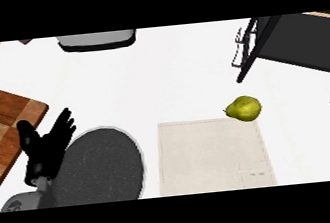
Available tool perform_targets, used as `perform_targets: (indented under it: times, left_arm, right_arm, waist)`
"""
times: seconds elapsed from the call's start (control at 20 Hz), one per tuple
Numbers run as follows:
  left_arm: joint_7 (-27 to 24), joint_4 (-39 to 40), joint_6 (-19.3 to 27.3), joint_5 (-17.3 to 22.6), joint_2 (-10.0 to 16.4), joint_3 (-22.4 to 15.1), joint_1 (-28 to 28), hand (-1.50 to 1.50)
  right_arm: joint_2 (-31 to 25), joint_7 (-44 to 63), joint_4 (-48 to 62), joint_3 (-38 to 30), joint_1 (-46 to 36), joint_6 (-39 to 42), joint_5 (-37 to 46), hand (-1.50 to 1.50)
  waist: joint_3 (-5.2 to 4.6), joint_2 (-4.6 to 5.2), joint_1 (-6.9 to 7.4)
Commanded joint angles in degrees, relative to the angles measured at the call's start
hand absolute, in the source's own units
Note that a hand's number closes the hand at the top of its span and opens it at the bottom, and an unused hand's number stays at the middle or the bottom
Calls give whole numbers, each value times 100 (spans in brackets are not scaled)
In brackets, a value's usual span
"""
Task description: Pick the croissant from the placemat and place it in the tiered shelf
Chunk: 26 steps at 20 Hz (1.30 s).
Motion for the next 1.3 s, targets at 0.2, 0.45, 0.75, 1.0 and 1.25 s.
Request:
perform_targets:
  times: [0.2,0.45,0.75,1.0,1.25]
  left_arm:
    - [-44,-20,-237,20,61,46,236,0]
    - [59,-180,-175,1,-72,-15,307,0]
    - [-122,330,-272,-41,-35,156,-48,0]
    - [-379,408,-415,-29,-77,169,109,0]
    - [-35,266,-241,-87,-139,165,-156,0]
  right_arm:
    - [-686,-722,1311,-408,-170,262,-333,150]
    - [-1062,-1535,2410,-270,-357,140,-151,150]
    - [-1163,-2043,3380,-125,-757,-240,80,150]
    - [-1133,-2897,4332,-57,-598,-986,390,150]
    - [-995,-3304,4723,-66,-572,-1556,490,150]
  waist:
    - [-18,19,10]
    - [-18,37,77]
    - [-21,40,43]
    - [-20,59,88]
    - [-17,51,58]
